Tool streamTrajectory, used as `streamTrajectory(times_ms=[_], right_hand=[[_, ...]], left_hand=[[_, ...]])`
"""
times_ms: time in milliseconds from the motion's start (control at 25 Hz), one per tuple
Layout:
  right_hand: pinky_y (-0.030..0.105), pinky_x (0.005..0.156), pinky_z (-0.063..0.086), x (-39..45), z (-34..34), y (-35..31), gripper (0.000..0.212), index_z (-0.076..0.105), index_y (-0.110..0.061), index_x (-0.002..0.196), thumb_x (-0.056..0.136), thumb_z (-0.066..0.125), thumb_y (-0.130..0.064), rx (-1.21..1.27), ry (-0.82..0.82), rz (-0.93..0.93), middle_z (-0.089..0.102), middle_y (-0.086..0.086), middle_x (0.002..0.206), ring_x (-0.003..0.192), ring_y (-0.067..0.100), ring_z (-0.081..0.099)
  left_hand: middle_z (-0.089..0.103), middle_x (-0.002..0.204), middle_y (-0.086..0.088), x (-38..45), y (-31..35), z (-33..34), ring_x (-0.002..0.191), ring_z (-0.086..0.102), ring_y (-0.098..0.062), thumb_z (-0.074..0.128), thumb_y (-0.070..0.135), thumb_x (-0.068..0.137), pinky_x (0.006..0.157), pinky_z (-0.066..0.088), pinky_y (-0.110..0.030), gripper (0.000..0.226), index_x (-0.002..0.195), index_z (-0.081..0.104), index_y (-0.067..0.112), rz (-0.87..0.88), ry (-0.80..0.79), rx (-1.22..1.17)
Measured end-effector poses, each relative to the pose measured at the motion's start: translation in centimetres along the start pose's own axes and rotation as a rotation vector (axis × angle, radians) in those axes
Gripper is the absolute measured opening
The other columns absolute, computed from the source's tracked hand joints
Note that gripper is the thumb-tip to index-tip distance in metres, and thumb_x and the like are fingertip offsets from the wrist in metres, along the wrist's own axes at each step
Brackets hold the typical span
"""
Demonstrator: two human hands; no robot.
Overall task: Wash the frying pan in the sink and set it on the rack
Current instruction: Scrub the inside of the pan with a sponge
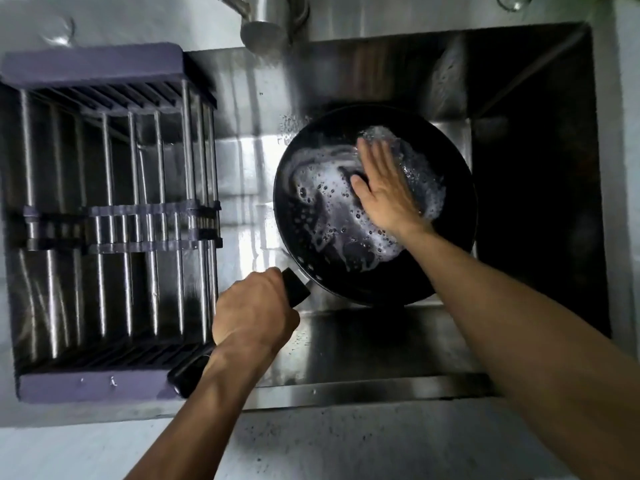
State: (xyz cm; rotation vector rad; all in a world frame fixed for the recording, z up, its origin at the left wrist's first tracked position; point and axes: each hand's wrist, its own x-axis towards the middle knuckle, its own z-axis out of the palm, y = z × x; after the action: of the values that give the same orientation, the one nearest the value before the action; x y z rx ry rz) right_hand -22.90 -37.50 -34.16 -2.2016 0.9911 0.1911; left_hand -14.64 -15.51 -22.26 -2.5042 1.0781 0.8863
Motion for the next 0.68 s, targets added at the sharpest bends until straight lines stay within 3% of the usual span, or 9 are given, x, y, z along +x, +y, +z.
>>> streamTrajectory(times_ms=[80,200,280,360,400,480,560,640,680], right_hand=[[0.051,0.123,-0.003,-2.0,0.7,0.8,0.071,-0.007,-0.027,0.158,0.104,0.035,-0.045,0.037,0.0,0.209,-0.015,-0.001,0.166,0.153,0.021,-0.008],[0.031,0.119,-0.011,-0.9,2.2,-3.4,0.074,-0.009,-0.03,0.157,0.102,0.039,-0.044,0.197,-0.074,-0.149,-0.014,-0.008,0.164,0.15,0.011,-0.011],[0.027,0.116,-0.017,0.8,-0.1,-0.4,0.072,-0.012,-0.025,0.157,0.104,0.031,-0.048,-0.064,-0.075,-0.203,-0.02,-0.001,0.164,0.147,0.011,-0.021],[0.035,0.119,-0.015,-1.2,-1.3,3.6,0.07,-0.006,-0.02,0.158,0.103,0.023,-0.052,-0.318,-0.071,0.013,-0.017,0.004,0.165,0.149,0.018,-0.021],[0.039,0.121,-0.012,-2.2,-0.8,4.0,0.068,0.005,-0.019,0.159,0.103,0.022,-0.054,-0.355,-0.109,0.069,-0.015,0.005,0.166,0.15,0.021,-0.02],[0.045,0.122,-0.006,-2.2,0.8,1.0,0.057,0.031,-0.024,0.148,0.102,0.023,-0.055,-0.271,-0.238,-0.121,-0.012,0.001,0.167,0.151,0.024,-0.018],[0.039,0.12,-0.012,1.3,-0.6,0.8,0.06,0.023,-0.032,0.155,0.101,0.017,-0.057,-0.375,-0.254,-0.329,-0.02,-0.005,0.164,0.15,0.02,-0.02],[0.037,0.117,-0.015,1.6,-3.2,3.7,0.065,0.008,-0.031,0.158,0.099,0.009,-0.058,-0.613,-0.097,-0.233,-0.014,0.0,0.165,0.152,0.022,-0.015],[0.038,0.117,-0.016,0.1,-3.8,5.2,0.068,0.006,-0.027,0.159,0.098,0.009,-0.058,-0.705,-0.097,-0.143,-0.009,0.004,0.166,0.152,0.025,-0.011]], left_hand=[[0.057,0.074,-0.001,-0.1,0.1,-0.2,0.06,0.045,-0.021,0.058,0.025,0.075,0.057,0.037,-0.029,0.021,0.095,0.056,0.02,0.002,0.002,0.009],[0.064,0.082,-0.002,-0.2,0.0,-0.2,0.061,0.047,-0.022,0.057,0.025,0.074,0.057,0.038,-0.029,0.022,0.096,0.056,0.019,0.01,0.007,0.01],[0.065,0.085,-0.003,-0.1,0.1,0.0,0.065,0.053,-0.024,0.058,0.027,0.074,0.058,0.038,-0.029,0.024,0.096,0.056,0.019,0.017,0.007,0.024],[0.065,0.087,-0.003,-0.1,0.0,-0.3,0.073,0.062,-0.026,0.058,0.027,0.074,0.059,0.039,-0.029,0.025,0.098,0.057,0.019,0.018,-0.002,0.03],[0.065,0.088,-0.004,-0.2,0.0,-0.5,0.076,0.063,-0.026,0.058,0.027,0.075,0.059,0.039,-0.029,0.026,0.099,0.057,0.019,0.015,-0.01,0.032],[0.065,0.089,-0.003,-0.5,0.2,-0.5,0.077,0.063,-0.025,0.059,0.027,0.075,0.06,0.04,-0.029,0.027,0.101,0.056,0.019,0.015,-0.024,0.031],[0.065,0.089,-0.003,-0.5,0.2,-0.6,0.072,0.057,-0.024,0.061,0.029,0.075,0.06,0.039,-0.029,0.029,0.102,0.055,0.02,0.007,-0.031,0.033],[0.065,0.088,-0.003,-0.3,0.3,-0.5,0.067,0.049,-0.022,0.062,0.028,0.076,0.059,0.038,-0.029,0.029,0.103,0.055,0.02,0.001,-0.029,0.037],[0.064,0.087,-0.003,-0.4,0.2,-0.6,0.066,0.048,-0.021,0.062,0.028,0.076,0.059,0.038,-0.029,0.029,0.103,0.056,0.019,-0.003,-0.022,0.035]])
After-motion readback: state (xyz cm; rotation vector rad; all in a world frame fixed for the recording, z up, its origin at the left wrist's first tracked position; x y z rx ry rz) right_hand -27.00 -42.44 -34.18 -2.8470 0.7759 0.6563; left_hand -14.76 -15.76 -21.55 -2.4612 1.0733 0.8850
